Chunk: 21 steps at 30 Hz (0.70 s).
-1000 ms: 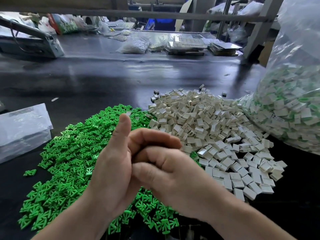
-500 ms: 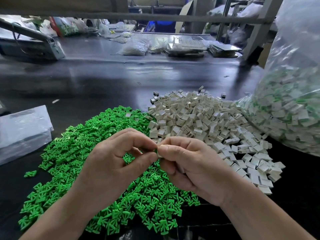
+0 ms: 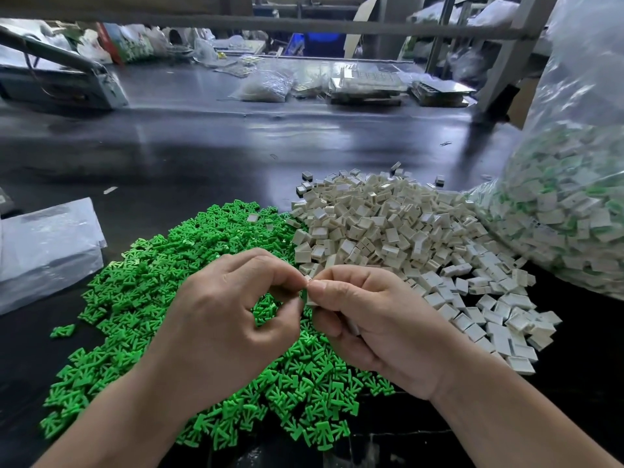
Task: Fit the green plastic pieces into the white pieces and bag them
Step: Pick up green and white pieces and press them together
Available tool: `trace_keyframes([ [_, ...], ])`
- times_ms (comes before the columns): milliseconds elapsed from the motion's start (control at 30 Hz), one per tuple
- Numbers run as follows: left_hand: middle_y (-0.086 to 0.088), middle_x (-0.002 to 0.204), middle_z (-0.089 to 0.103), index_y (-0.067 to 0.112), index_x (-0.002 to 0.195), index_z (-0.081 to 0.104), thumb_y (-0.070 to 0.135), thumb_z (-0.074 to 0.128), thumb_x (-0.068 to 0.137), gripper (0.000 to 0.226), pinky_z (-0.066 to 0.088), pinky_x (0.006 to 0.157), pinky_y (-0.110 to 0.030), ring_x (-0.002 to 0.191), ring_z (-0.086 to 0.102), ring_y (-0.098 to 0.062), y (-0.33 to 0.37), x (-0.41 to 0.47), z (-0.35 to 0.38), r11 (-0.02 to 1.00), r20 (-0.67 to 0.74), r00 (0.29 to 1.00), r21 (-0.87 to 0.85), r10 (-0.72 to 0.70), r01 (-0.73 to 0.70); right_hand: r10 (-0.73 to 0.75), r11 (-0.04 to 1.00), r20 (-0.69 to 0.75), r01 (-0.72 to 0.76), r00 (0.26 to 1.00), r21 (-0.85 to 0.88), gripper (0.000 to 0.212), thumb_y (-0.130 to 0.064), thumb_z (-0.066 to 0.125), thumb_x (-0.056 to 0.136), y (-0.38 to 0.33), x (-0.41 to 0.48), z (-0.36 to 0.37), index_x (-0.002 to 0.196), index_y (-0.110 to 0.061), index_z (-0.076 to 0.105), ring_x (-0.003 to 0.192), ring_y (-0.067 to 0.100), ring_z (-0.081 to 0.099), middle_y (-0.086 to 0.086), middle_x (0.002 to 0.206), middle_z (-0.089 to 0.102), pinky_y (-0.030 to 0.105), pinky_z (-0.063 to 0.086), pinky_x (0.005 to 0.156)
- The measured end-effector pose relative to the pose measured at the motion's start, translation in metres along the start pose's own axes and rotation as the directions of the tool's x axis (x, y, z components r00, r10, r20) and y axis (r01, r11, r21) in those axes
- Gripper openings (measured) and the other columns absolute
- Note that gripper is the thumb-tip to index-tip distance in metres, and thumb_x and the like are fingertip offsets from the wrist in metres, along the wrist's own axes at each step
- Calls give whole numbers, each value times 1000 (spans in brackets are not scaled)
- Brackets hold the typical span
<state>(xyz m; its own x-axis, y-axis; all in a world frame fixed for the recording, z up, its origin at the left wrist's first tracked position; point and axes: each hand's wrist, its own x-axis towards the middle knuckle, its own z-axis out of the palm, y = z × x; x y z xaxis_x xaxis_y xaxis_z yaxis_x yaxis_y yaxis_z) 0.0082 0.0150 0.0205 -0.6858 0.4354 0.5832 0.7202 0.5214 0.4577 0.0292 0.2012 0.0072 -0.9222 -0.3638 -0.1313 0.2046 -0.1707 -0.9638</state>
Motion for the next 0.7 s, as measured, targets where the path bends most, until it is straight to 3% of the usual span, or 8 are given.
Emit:
trace_keyframes([
  [167,11,85,68,15,87,73,27,61,82,17,54,65,-37,74,64,-15,1,-1,1,995,-6,998,79,59,-59,33,999,-31,-32,999,34,27,-22,60,100,-3,-3,4,73,-19,64,37,9,30,2,60,51,15,21,34],
  [333,10,79,67,16,81,71,26,60,81,15,50,65,-36,68,61,-15,-1,0,3,980,8,996,176,88,-88,102,995,-32,-101,994,29,29,-22,57,101,-6,-5,7,72,-18,61,36,8,29,1,57,48,16,20,32],
  [533,7,77,67,13,80,70,22,61,79,13,51,62,-36,66,62,-17,-3,0,2,987,9,995,132,95,-96,97,995,-17,-96,995,39,33,-21,58,101,-5,-4,4,69,-23,66,36,6,30,-1,57,48,15,23,32],
  [600,12,79,66,17,82,70,25,61,78,12,52,66,-30,71,63,-9,-2,0,2,998,21,999,50,46,-47,89,996,-8,-89,996,28,30,-22,59,101,-4,-5,3,71,-22,66,36,6,32,-1,58,50,15,24,32],
  [700,14,83,68,31,86,67,34,59,76,13,47,66,-9,76,65,-6,-1,-2,1,974,45,989,-172,-143,149,53,998,3,-53,999,-15,23,-23,59,100,-4,-5,0,79,-19,65,36,6,34,0,61,52,15,25,32],
])
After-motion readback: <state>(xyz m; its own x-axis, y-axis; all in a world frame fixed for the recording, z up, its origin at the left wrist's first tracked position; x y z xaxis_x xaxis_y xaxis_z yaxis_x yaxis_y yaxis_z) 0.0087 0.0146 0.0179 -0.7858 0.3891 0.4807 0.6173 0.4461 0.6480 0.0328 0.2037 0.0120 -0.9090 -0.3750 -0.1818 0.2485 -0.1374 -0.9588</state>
